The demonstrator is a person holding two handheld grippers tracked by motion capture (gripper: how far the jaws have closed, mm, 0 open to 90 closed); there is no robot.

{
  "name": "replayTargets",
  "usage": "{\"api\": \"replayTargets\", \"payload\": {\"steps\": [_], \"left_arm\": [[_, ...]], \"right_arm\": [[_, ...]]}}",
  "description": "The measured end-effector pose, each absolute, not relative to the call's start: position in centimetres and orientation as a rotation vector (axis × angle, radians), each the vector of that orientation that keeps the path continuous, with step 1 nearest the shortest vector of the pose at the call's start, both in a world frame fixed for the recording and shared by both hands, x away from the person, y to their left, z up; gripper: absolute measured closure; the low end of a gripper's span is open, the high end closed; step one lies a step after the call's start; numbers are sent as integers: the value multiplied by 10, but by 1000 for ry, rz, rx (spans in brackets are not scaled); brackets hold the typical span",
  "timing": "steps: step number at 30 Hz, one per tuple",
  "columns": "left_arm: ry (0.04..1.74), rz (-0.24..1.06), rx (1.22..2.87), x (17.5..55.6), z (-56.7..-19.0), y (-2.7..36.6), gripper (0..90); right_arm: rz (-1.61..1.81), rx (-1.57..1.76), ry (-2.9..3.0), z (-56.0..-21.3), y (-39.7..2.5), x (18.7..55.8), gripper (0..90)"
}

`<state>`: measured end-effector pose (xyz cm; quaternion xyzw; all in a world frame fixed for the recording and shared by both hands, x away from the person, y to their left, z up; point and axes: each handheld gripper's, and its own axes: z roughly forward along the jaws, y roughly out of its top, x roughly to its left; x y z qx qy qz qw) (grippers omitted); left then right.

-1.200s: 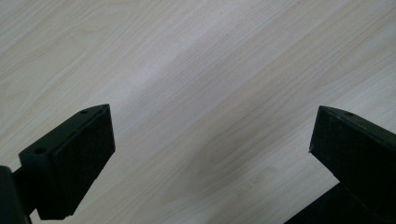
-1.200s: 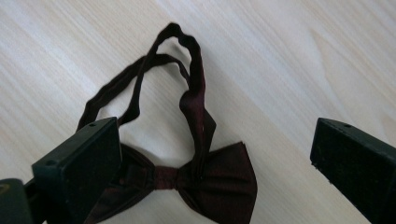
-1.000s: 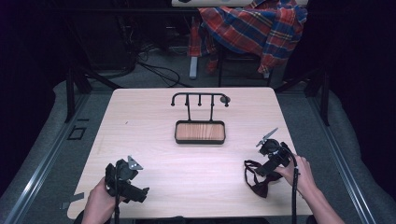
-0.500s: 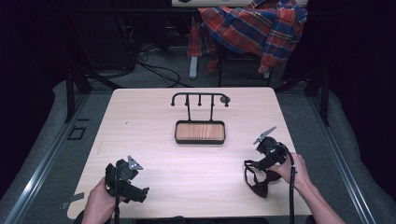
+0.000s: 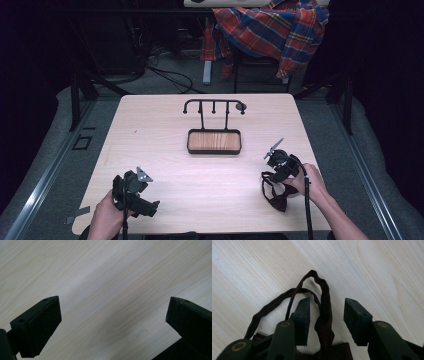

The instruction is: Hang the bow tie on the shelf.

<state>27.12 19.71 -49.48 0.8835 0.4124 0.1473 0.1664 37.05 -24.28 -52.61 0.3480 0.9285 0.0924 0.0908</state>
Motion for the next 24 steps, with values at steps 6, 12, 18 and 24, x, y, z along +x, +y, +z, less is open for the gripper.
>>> {"api": "replayTargets", "payload": {"steps": [6, 12, 18, 24], "left_arm": [[1173, 418, 2517, 271, -495, 197, 1], [1172, 417, 2517, 271, -495, 198, 1], [1170, 418, 2519, 271, -495, 198, 1], [1168, 416, 2520, 271, -494, 198, 1]], "right_arm": [[273, 1052, 2783, -532, -243, 370, 638], [195, 1038, 2798, -535, -242, 370, 771], [205, 1033, 2792, -532, -242, 368, 862], [259, 1038, 2758, -522, -245, 365, 874]]}}
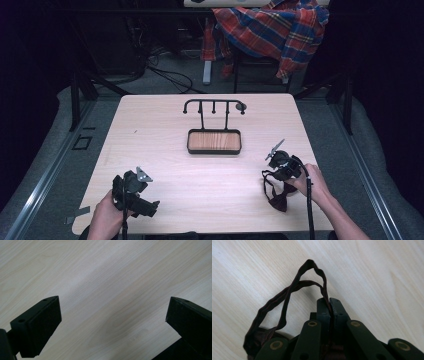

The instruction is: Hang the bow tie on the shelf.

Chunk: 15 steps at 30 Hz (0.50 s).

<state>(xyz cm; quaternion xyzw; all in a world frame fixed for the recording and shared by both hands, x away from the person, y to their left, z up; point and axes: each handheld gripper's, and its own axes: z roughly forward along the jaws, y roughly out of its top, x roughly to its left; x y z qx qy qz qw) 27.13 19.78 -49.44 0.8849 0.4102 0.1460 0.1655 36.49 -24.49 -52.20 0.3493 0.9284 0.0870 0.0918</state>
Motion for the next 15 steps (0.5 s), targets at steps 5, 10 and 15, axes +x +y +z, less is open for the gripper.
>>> {"api": "replayTargets", "payload": {"steps": [5, 10, 15], "left_arm": [[1168, 417, 2521, 271, -494, 198, 1], [1166, 407, 2523, 271, -494, 198, 1], [1167, 409, 2521, 271, -494, 198, 1]], "right_arm": [[336, 1048, 2712, -511, -247, 360, 878], [375, 1031, 2674, -498, -248, 356, 880], [431, 1023, 2639, -486, -248, 352, 880]]}}
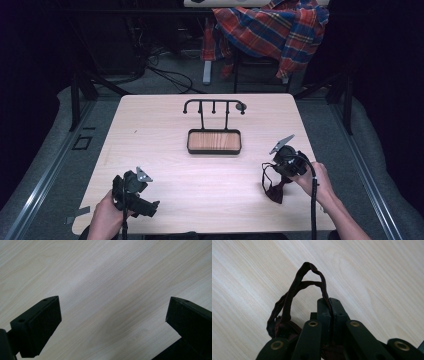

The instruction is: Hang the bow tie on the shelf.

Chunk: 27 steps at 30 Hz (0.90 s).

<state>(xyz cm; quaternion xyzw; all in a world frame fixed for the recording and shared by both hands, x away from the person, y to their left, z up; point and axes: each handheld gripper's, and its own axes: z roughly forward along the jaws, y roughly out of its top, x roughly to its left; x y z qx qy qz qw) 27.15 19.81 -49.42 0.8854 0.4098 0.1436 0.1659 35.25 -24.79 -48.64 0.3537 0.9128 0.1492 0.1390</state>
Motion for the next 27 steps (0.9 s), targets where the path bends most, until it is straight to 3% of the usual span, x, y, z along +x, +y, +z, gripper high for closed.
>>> {"api": "replayTargets", "payload": {"steps": [27], "left_arm": [[1172, 407, 2522, 271, -494, 198, 1]], "right_arm": [[550, 1004, 2554, -457, -236, 358, 883]]}}
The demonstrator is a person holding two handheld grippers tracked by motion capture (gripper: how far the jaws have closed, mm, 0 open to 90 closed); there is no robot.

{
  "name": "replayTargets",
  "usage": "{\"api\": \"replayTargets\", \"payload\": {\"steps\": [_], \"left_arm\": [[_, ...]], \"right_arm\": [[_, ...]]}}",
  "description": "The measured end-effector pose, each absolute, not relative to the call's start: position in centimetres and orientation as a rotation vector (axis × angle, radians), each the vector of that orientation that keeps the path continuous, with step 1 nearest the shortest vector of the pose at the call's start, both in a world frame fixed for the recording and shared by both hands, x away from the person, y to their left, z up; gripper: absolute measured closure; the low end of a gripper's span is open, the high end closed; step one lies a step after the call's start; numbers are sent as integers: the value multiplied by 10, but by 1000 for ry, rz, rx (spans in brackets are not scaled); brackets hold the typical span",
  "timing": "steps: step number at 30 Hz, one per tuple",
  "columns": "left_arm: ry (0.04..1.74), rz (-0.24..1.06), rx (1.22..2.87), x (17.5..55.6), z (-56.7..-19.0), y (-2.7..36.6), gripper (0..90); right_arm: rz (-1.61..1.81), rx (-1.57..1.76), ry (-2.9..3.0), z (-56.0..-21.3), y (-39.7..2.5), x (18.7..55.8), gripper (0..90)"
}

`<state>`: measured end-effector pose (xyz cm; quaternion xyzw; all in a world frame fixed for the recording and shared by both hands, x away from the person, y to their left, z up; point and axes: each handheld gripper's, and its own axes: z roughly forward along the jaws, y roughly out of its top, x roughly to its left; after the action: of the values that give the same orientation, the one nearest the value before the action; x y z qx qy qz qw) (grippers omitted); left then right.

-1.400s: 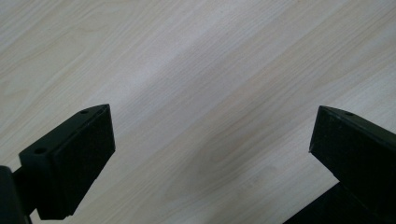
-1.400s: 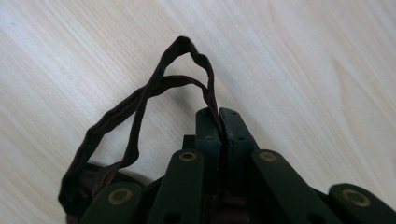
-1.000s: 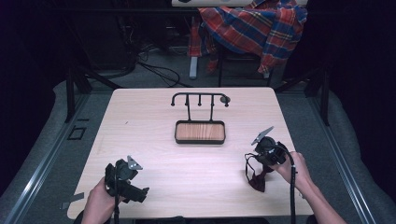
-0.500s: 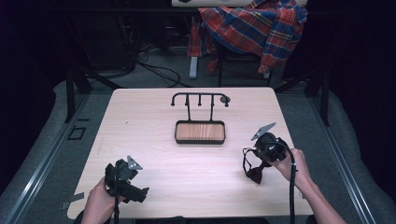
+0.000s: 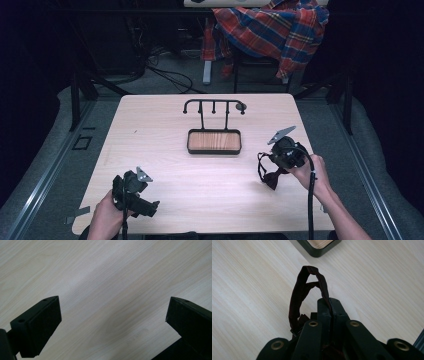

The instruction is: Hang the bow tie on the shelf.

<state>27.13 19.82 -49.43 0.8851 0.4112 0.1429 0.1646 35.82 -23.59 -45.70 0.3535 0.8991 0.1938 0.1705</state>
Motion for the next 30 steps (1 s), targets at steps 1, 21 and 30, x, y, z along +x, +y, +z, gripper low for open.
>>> {"api": "replayTargets", "payload": {"steps": [1, 21, 30], "left_arm": [[1171, 409, 2521, 271, -494, 198, 1], [1184, 402, 2516, 273, -495, 198, 1], [1186, 414, 2524, 272, -495, 198, 1]], "right_arm": [[557, 1005, 2555, -456, -235, 359, 883], [592, 973, 2564, -450, -208, 379, 886], [650, 981, 2538, -442, -200, 393, 890]]}}
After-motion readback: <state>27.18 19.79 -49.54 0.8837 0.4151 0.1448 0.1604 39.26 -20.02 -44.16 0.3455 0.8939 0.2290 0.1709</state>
